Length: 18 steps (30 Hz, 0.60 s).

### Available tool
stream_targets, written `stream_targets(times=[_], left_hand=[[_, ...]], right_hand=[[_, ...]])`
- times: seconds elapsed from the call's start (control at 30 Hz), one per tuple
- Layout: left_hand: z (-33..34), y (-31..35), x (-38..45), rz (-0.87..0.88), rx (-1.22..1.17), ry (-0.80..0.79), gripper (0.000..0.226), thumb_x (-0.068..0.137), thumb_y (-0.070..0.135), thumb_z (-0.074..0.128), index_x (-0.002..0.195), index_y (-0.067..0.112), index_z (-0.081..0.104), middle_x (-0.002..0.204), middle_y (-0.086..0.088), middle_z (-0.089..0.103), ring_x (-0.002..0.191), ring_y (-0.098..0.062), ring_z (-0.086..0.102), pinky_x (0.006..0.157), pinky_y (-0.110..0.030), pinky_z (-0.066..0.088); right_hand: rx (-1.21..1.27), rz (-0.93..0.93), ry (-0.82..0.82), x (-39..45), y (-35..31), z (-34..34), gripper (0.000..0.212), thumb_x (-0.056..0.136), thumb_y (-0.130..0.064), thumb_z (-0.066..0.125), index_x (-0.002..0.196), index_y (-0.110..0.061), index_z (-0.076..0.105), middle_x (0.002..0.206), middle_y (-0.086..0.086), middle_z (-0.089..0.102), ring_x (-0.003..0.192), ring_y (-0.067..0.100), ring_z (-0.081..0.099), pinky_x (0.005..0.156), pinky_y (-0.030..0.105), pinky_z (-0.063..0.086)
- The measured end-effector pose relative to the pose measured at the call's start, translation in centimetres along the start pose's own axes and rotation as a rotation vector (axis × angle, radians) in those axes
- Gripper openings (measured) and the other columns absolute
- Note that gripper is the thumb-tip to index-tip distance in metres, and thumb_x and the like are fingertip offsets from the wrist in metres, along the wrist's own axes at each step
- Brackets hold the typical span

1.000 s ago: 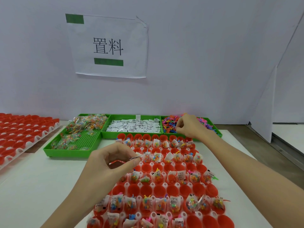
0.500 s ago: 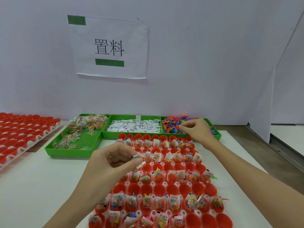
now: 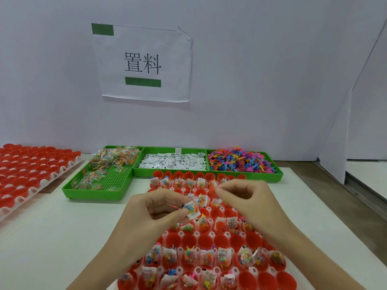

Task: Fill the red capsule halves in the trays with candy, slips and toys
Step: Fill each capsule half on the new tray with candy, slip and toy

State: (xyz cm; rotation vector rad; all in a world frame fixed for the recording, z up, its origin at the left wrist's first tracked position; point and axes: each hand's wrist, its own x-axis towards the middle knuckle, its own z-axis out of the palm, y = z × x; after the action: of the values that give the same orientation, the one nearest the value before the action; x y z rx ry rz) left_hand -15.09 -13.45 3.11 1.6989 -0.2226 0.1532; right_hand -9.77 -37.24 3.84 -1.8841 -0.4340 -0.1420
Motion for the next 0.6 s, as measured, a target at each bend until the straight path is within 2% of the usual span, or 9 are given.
stream_targets(times=[0.17, 0.3, 0.4, 0.5, 0.6], left_hand=[[0.8, 0.0, -0.3, 0.031, 0.015, -0.061, 0.015, 0.077, 0.016, 0.085, 0.091, 0.021, 0.082, 0.087, -0.011, 0.079, 0.082, -0.027, 0.078, 0.078, -0.031, 0.063], [1.2, -0.1, -0.5, 0.057, 0.018, -0.088, 0.015, 0.077, 0.014, 0.087, 0.091, 0.017, 0.081, 0.087, -0.011, 0.079, 0.082, -0.026, 0.077, 0.079, -0.03, 0.062], [1.8, 0.0, -0.9, 0.065, 0.013, -0.099, 0.016, 0.076, 0.017, 0.088, 0.09, 0.018, 0.08, 0.086, -0.01, 0.078, 0.081, -0.025, 0.077, 0.076, -0.029, 0.062], [2.6, 0.1, -1.5, 0.087, 0.039, -0.115, 0.019, 0.076, 0.024, 0.088, 0.094, 0.023, 0.08, 0.086, -0.005, 0.078, 0.08, -0.022, 0.077, 0.075, -0.027, 0.062], [3.3, 0.3, -2.1, 0.146, 0.063, -0.103, 0.019, 0.079, 0.021, 0.088, 0.095, 0.026, 0.079, 0.085, -0.003, 0.078, 0.08, -0.022, 0.077, 0.075, -0.027, 0.062]], right_hand=[[-0.075, -0.038, -0.048, -3.9, -0.6, 2.0, 0.012, 0.09, -0.025, 0.076, 0.087, -0.035, 0.081, 0.082, -0.01, 0.076, 0.078, 0.009, 0.07, 0.067, 0.018, 0.055], [-0.089, -0.058, -0.041, -5.0, -0.9, 1.6, 0.013, 0.09, -0.026, 0.076, 0.089, -0.038, 0.08, 0.085, -0.011, 0.076, 0.082, 0.011, 0.072, 0.071, 0.022, 0.058], [-0.08, -0.063, -0.1, -5.4, -1.5, 0.8, 0.012, 0.091, -0.026, 0.076, 0.092, -0.037, 0.081, 0.086, -0.009, 0.077, 0.081, 0.013, 0.072, 0.071, 0.026, 0.059], [-0.064, -0.043, -0.158, -5.6, -2.1, -0.2, 0.013, 0.09, -0.025, 0.076, 0.094, -0.036, 0.081, 0.086, -0.008, 0.078, 0.081, 0.013, 0.072, 0.071, 0.024, 0.059], [-0.041, -0.024, -0.247, -5.9, -2.7, -1.5, 0.014, 0.094, -0.024, 0.073, 0.097, -0.034, 0.081, 0.088, -0.007, 0.078, 0.08, 0.007, 0.072, 0.071, 0.016, 0.055]])
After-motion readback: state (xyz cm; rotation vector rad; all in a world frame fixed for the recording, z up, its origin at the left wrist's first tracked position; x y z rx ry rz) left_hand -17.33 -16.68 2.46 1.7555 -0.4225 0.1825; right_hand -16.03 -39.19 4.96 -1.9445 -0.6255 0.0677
